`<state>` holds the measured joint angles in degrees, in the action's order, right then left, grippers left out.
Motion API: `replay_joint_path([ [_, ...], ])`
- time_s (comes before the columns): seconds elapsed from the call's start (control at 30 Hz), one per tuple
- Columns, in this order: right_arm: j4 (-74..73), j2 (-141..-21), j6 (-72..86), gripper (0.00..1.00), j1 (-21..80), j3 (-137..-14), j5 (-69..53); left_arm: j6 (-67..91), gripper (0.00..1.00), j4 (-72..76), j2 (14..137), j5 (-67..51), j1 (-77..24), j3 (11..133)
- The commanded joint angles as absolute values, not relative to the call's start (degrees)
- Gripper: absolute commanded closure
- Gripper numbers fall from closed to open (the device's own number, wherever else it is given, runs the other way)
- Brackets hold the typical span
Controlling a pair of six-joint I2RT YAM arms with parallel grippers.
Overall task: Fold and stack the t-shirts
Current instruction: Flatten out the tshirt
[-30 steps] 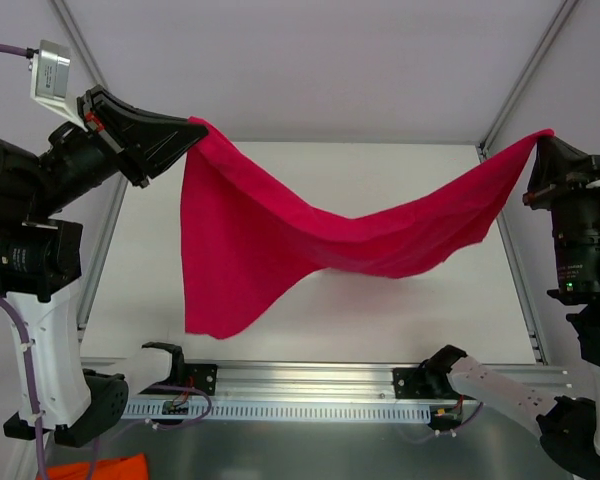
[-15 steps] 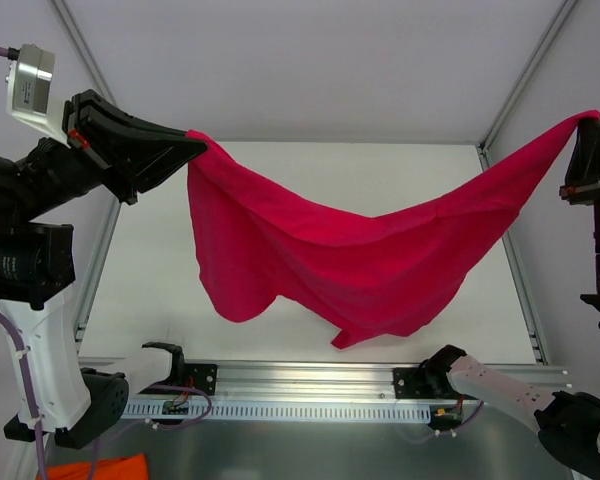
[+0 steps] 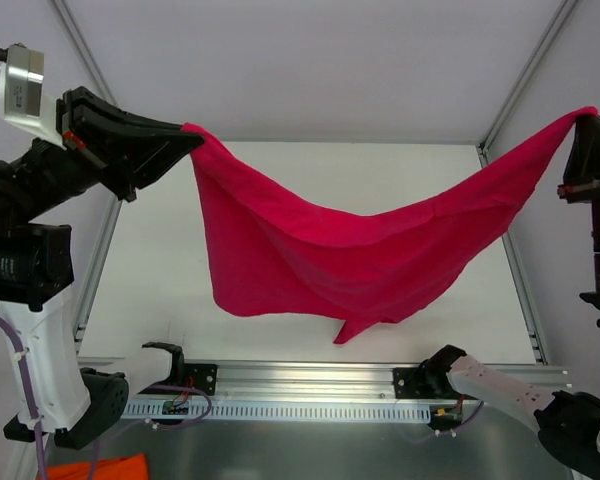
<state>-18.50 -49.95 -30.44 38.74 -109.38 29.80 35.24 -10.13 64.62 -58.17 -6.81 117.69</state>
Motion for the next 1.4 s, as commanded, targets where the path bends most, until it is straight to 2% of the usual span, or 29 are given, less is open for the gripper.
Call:
replay_joint_path([
  [0.0, -17.0, -54.6, -33.7, 0.99, 39.0, -106.4, 32.4, 30.5, 1.0, -13.9, 68.2, -49.4, -7.0, 115.1],
  [0.17, -15.7, -59.4, -35.1, 0.99, 38.7, -99.5, 36.1, 28.6, 1.0, -15.6, 73.2, -44.7, -7.0, 109.8],
  [0.37, -16.0, -66.0, -29.3, 0.99, 36.8, -94.9, 35.9, 24.6, 1.0, -20.4, 79.6, -37.7, -7.1, 109.7],
  [0.5, -12.7, -69.9, -28.8, 0.99, 36.1, -91.0, 40.9, 22.4, 1.0, -22.1, 82.5, -29.6, -7.2, 108.8],
  [0.87, 1.9, -83.7, -37.4, 0.99, 33.7, -92.1, 51.1, 20.5, 1.0, -22.1, 88.3, -19.9, -8.4, 104.3],
  [1.03, 15.9, -87.6, -46.2, 0.99, 33.6, -89.7, 54.8, 19.8, 1.0, -21.7, 88.9, -18.0, -9.3, 101.7],
  [1.1, 16.8, -88.5, -46.9, 0.99, 33.2, -91.5, 55.0, 20.0, 1.0, -21.4, 89.8, -17.8, -9.5, 102.1],
  [1.23, 7.4, -89.0, -42.0, 0.99, 32.8, -99.2, 51.2, 22.0, 1.0, -24.3, 93.1, -21.7, -9.6, 111.5],
  [1.37, 1.8, -82.9, -37.8, 0.99, 33.2, -103.4, 46.5, 24.7, 1.0, -21.2, 89.8, -26.9, -9.8, 113.7],
])
